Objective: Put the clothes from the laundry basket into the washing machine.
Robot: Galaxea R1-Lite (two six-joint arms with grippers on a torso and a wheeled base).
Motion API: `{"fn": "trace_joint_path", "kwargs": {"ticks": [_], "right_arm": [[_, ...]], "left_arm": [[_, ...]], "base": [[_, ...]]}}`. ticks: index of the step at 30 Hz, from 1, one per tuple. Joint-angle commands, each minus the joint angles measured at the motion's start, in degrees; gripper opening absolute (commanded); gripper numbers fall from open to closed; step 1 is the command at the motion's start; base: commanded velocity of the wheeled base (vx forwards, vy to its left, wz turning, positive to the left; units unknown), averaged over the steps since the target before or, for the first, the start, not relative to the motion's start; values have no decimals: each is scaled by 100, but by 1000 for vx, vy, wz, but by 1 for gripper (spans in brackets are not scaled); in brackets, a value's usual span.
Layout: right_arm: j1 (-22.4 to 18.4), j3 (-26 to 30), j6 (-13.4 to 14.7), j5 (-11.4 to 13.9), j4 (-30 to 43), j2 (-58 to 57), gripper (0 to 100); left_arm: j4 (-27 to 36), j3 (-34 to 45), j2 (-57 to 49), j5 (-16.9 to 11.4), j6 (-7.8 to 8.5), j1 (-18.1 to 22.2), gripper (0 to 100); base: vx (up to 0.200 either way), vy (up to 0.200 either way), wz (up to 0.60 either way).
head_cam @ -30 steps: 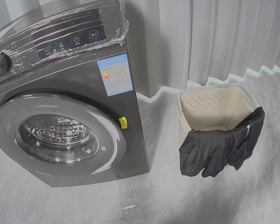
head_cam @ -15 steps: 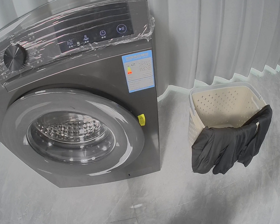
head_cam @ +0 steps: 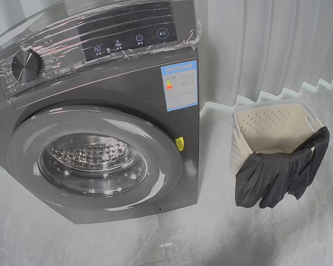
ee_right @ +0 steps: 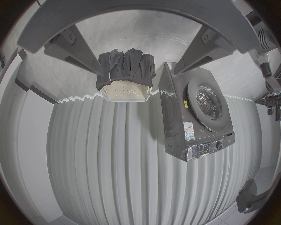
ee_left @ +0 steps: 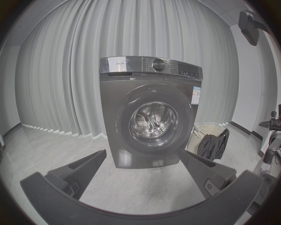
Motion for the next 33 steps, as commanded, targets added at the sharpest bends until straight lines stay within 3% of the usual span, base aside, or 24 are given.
{"fn": "trace_joint_path", "kwargs": {"ticks": [1,6,12,23,29,33], "right_arm": [[2,101,-3,-7,-1,-93,100],[2,101,-3,1,-1,-93,100],[2,101,-3,1,-1,-93,100],[-7,101,5,-16,-1,-93,100],[2,101,5,-16,-10,-93,100],[2,101,5,-7,-10,-93,100]], "left_arm": [[0,92,-95,-2,1,0,100],[0,92,-95,-11,1,0,100],[0,92,-95,-11,1,0,100],[0,92,-95,-2,1,0,100],[0,92,-95,-2,1,0,100],[0,92,-95,-11,1,0,100]], "base": [[0,0,0],[0,0,0],[0,200,0],[0,0,0],[0,0,600],[0,150,0]]}}
